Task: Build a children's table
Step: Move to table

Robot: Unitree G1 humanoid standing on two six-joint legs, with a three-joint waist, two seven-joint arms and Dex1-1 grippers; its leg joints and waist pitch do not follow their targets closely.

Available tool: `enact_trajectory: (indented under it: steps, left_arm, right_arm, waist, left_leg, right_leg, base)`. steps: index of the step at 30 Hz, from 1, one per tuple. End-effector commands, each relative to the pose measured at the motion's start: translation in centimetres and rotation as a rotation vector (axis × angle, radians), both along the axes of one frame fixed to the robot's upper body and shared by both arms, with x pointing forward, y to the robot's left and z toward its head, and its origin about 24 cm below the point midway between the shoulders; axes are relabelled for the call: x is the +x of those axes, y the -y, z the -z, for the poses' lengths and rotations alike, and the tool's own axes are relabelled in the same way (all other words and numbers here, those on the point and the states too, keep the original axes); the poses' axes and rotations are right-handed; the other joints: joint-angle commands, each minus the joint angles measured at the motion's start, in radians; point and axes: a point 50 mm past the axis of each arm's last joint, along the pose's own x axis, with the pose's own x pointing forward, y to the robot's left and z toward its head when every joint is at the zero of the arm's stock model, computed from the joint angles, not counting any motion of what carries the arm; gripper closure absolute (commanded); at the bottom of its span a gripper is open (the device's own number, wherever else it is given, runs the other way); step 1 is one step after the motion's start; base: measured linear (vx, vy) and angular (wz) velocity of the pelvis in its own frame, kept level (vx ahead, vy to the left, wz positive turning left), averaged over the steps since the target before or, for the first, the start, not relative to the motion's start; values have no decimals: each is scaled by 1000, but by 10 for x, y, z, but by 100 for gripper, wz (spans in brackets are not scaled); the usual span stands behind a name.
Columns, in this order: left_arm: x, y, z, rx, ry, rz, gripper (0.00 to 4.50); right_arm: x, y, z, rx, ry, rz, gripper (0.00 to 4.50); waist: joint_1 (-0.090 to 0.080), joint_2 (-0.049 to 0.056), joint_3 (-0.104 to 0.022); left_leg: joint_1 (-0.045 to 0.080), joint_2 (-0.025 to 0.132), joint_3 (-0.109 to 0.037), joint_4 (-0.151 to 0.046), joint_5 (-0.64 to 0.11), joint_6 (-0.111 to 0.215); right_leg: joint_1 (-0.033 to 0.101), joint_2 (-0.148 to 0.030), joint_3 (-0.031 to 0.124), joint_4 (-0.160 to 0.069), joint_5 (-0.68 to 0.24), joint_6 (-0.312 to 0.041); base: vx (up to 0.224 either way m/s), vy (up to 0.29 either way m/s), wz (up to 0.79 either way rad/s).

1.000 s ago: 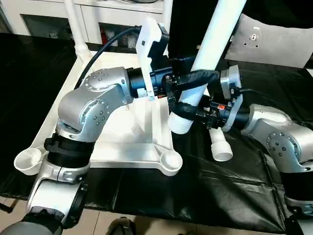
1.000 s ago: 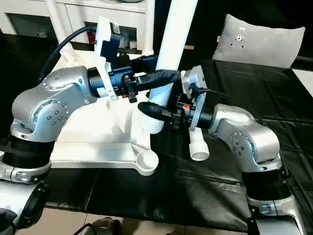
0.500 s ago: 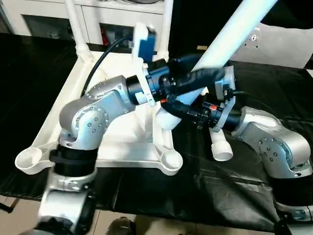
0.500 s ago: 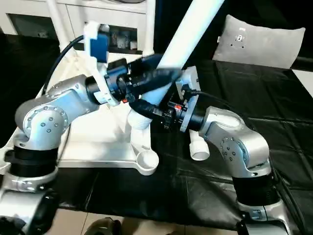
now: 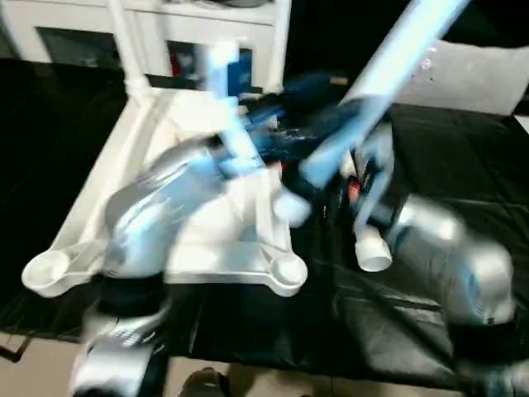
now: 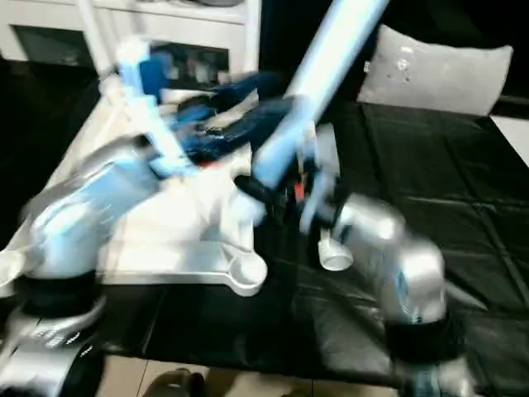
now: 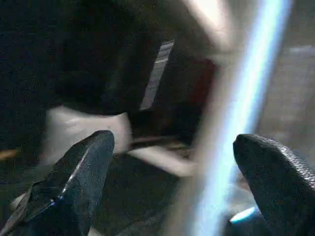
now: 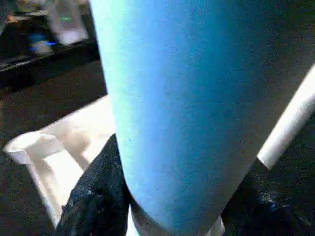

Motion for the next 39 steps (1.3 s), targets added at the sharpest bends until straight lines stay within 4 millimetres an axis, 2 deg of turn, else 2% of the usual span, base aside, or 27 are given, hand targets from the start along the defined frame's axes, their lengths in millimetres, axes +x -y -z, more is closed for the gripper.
enact_trajectory:
  steps: [1, 5, 11, 13, 15, 16, 17, 18, 20, 21, 22, 23, 24, 25, 27, 28, 29, 30, 31, 32, 33, 34, 35, 36, 37, 38, 39]
  left_arm:
    - [2, -15, 9, 62, -24, -140, 10]
    - [-9, -60, 59, 231, -110, -523, 10]
    - [-27, -63, 81, 260, -166, -621, 10]
    - [-28, -62, 81, 250, -175, -619, 10]
    - [-30, -59, 83, 256, -171, -614, 10]
    - [-32, -58, 87, 270, -161, -617, 10]
    - [-32, -57, 89, 274, -158, -624, 10]
    - [-32, -57, 89, 276, -157, -627, 10]
    - [-32, -55, 88, 261, -153, -653, 10]
    - [-33, -55, 87, 264, -150, -651, 10]
    - [-33, -54, 87, 266, -148, -649, 10]
    - [-34, -54, 87, 267, -149, -649, 10]
    - [-34, -55, 86, 268, -151, -650, 10]
    - [-34, -55, 87, 269, -151, -650, 10]
    - [-35, -56, 88, 274, -151, -654, 10]
    - [-35, -57, 88, 277, -149, -657, 10]
    - [-34, -58, 88, 271, -145, -662, 10]
    - [-33, -57, 87, 267, -141, -664, 10]
    - [-32, -56, 86, 266, -139, -665, 10]
    - [-32, -56, 86, 266, -136, -665, 10]
    - [-32, -55, 86, 267, -135, -664, 10]
    - [-32, -55, 86, 267, -135, -664, 10]
    - [-33, -54, 86, 268, -135, -663, 10]
    - [-33, -55, 87, 273, -137, -661, 10]
    - [-33, -55, 87, 276, -138, -661, 10]
    - [-33, -55, 87, 278, -138, -661, 10]
    - [-33, -55, 87, 277, -138, -661, 10]
  right_arm:
    - [2, 8, -9, -10, 62, 137, 259]
    - [-6, 15, 12, -141, -1, 341, 259]
    - [-11, 14, 6, -117, 55, 386, 259]
    - [-11, 13, 5, -88, 55, 380, 259]
    - [-13, 10, 4, -55, 56, 372, 259]
    - [-17, 8, 7, -60, 52, 362, 259]
    - [-19, 7, 9, -66, 47, 358, 259]
    - [-19, 7, 9, -68, 46, 357, 259]
    - [-20, 5, 11, -46, 34, 347, 259]
    - [-19, 5, 12, -54, 36, 345, 259]
    - [-19, 5, 12, -60, 38, 344, 259]
    - [-18, 4, 13, -64, 39, 335, 259]
    - [-18, 3, 14, -66, 39, 323, 259]
    - [-18, 3, 14, -69, 40, 319, 259]
    - [-19, 2, 16, -80, 48, 310, 259]
    - [-20, 1, 16, -87, 54, 307, 259]
    - [-21, 2, 16, -84, 55, 307, 259]
    - [-20, 2, 15, -76, 53, 309, 259]
    - [-19, 3, 15, -71, 52, 310, 259]
    - [-18, 3, 15, -69, 51, 312, 259]
    - [-17, 4, 15, -71, 52, 312, 259]
    - [-16, 4, 15, -72, 53, 312, 259]
    - [-16, 4, 15, -74, 52, 310, 259]
    - [-16, 5, 15, -76, 51, 307, 259]
    - [-16, 5, 16, -77, 51, 306, 259]
    - [-16, 5, 16, -77, 50, 305, 259]
    - [-16, 6, 16, -77, 49, 305, 259]
  waist:
    - [-6, -2, -70]
    - [-34, 8, -59]
    - [-41, 1, -45]
    - [-40, -4, -41]
    - [-28, -7, -38]
    - [-26, -4, -44]
    - [-7, -15, -39]
    - [4, -30, -40]
    - [19, -29, -44]
    - [18, -30, -46]
    - [12, -19, -52]
    - [-5, -19, -58]
    - [-39, -3, -63]
    - [-57, -4, -60]
    - [-97, -5, -60]
    - [-102, -5, -58]
    - [-110, -13, -58]
    - [-102, -25, -61]
    - [-88, -37, -62]
    - [-48, -41, -60]
    - [-69, -22, -48]
    - [-82, -16, -42]
    - [-92, -5, -29]
    - [-145, 30, -21]
    - [-162, 43, -28]
    - [-157, 55, -46]
    - [-159, 54, -34]
  left_leg:
    - [30, 63, -26, -78, -176, -52]
    - [34, 64, -31, -91, -246, -86]
    - [32, 67, -33, -96, -288, -76]
    - [26, 60, -25, -92, -301, -46]
    - [14, 55, -23, -74, -256, 26]
    - [45, 62, 0, -49, -252, 2]
    - [57, 54, 14, -26, -282, -41]
    - [36, 44, 9, -17, -280, -39]
    - [39, 38, 6, -1, -271, -11]
    - [32, 41, 1, -18, -249, 33]
    - [46, 42, 9, -27, -232, 51]
    - [59, 38, 8, -60, -218, 150]
    - [95, 36, 16, -74, -179, 242]
    - [99, 38, 17, -81, -159, 277]
    - [79, 34, 24, -105, -52, 345]
    - [73, 32, 27, -113, -42, 343]
    - [64, 23, 32, -114, -68, 317]
    - [45, 5, 49, -99, -173, 250]
    - [32, 5, 39, -50, -247, 215]
    - [-8, 46, -58, 95, -306, 150]
    - [-54, 44, -160, 188, -239, 27]
    - [-48, 49, -186, 190, -214, -19]
    - [-28, 31, -177, 66, -264, -39]
    - [18, 3, -161, -89, -567, -47]
    - [13, -9, -167, -139, -650, -81]
    - [63, -37, -168, -110, -530, -118]
    - [66, -21, -160, -114, -423, -100]
  right_leg:
    - [27, -76, 35, -77, -121, -151]
    - [22, -67, 36, -88, -181, -98]
    - [13, -69, 38, -94, -173, -99]
    - [13, -88, 49, -103, -227, -104]
    - [27, -129, 74, -127, -309, -112]
    - [2, -117, 108, -140, -336, -97]
    - [-2, -103, 156, -151, -404, -57]
    - [23, -102, 193, -151, -422, -32]
    - [14, -87, 227, -150, -395, -8]
    - [14, -80, 207, -137, -331, -5]
    - [-2, -61, 193, -130, -290, -1]
    - [-24, -29, 130, -105, -187, 7]
    - [-65, -1, 67, -76, -139, 2]
    - [-75, 6, 37, -62, -137, -4]
    - [-70, 8, -44, -9, -108, 18]
    - [-66, 3, -54, -5, -100, 30]
    - [-52, -24, -54, -27, -95, 43]
    - [-31, -89, -15, -90, -121, 35]
    - [-12, -170, 41, -135, -161, 19]
    - [27, -378, 157, -214, -334, -34]
    - [42, -434, 160, -229, -496, -120]
    - [42, -416, 117, -230, -554, -145]
    - [51, -261, 9, -195, -653, -153]
    - [-17, -34, -81, -45, -532, -65]
    - [-16, 5, -95, 80, -354, -22]
    - [-54, 19, -103, 124, -148, 8]
    - [-57, 10, -107, 114, -82, 9]
  base:
    - [0, 0, 0]
    - [0, 0, 0]
    - [0, 0, 0]
    - [0, 0, 0]
    - [0, 0, 0]
    - [0, 0, 0]
    - [6, 62, -34]
    - [6, 62, -34]
    - [13, 120, -54]
    - [9, 139, -55]
    - [2, 178, -46]
    - [-15, 197, -15]
    - [-15, 197, -15]
    - [-18, 199, 8]
    - [-15, 177, 15]
    - [-34, 136, 14]
    - [-48, 98, 6]
    - [-48, 98, 6]
    - [-42, 77, -1]
    - [-53, 115, -14]
    - [-53, 115, -14]
    - [-53, 197, -38]
    - [-33, 200, -21]
    - [-33, 200, -21]
    - [-53, 217, 5]
    - [-54, 217, -3]
    - [-54, 217, -3]
